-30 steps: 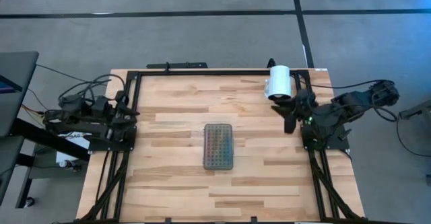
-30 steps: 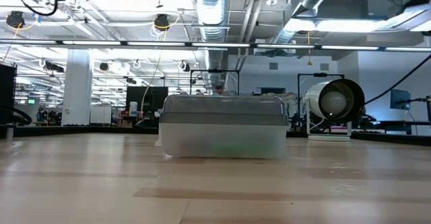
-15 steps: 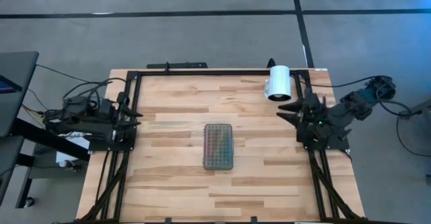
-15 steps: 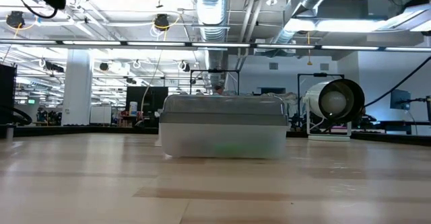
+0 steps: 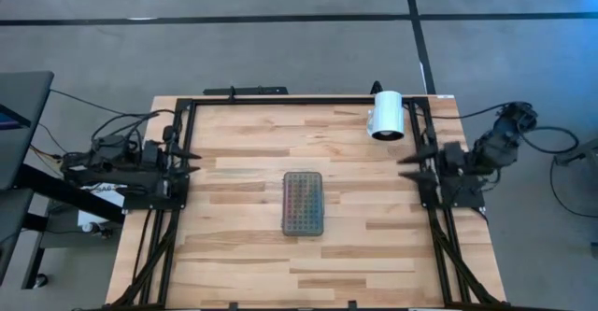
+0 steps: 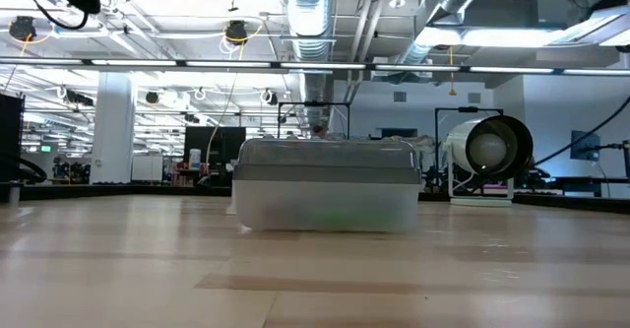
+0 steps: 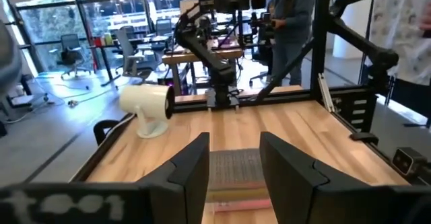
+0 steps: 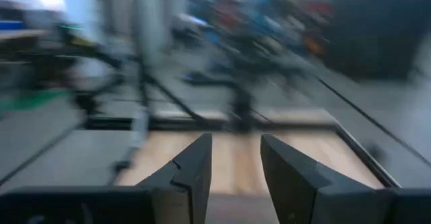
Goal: Pick & place school supplies into a supply box
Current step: Return to Home Position
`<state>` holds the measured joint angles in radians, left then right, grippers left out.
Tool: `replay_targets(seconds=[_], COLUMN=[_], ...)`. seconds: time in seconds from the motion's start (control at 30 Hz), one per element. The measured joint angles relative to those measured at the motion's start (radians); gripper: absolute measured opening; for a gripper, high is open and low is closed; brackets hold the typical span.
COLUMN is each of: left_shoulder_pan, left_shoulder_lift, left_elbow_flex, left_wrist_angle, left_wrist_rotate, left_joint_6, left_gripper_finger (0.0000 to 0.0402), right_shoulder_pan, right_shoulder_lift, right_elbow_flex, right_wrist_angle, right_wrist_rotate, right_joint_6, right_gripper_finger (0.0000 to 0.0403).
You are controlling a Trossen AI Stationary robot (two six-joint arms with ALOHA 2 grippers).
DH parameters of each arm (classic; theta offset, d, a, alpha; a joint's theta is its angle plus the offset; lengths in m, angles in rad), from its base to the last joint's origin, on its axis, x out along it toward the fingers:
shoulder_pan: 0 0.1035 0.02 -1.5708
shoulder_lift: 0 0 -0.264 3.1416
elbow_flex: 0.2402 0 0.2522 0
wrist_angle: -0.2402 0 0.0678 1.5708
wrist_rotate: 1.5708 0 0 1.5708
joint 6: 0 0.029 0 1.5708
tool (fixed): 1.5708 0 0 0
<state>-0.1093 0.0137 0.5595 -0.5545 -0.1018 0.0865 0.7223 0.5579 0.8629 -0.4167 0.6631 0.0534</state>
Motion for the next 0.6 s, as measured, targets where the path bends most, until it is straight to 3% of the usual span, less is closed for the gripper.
replay_targets(seconds=[0.1, 0.27, 0.4, 0.6], left_shoulder_pan=[0.0, 0.0, 0.0, 0.0], left_shoulder_lift=[-0.002, -0.003, -0.004, -0.01], left_elbow_flex=[-0.04, -0.112, -0.151, -0.192], left_wrist_angle=[0.058, 0.17, 0.221, 0.291], left_wrist_rotate=[0.013, 0.013, 0.011, 0.01], left_joint_6=[0.024, 0.04, 0.037, 0.032], left_gripper_finger=[0.0124, 0.0124, 0.0124, 0.0124], right_shoulder_pan=[-0.011, -0.074, -0.13, -0.198], right_shoulder_lift=[-0.051, -0.184, -0.356, -0.542], right_elbow_flex=[-0.111, -0.264, -0.345, -0.411], right_wrist_angle=[0.149, 0.217, 0.229, 0.195], right_wrist_rotate=[-0.15, -0.175, -0.296, -0.372], right_joint_6=[-0.133, -0.091, -0.071, -0.096], right_gripper_finger=[0.0122, 0.0122, 0.0122, 0.0122])
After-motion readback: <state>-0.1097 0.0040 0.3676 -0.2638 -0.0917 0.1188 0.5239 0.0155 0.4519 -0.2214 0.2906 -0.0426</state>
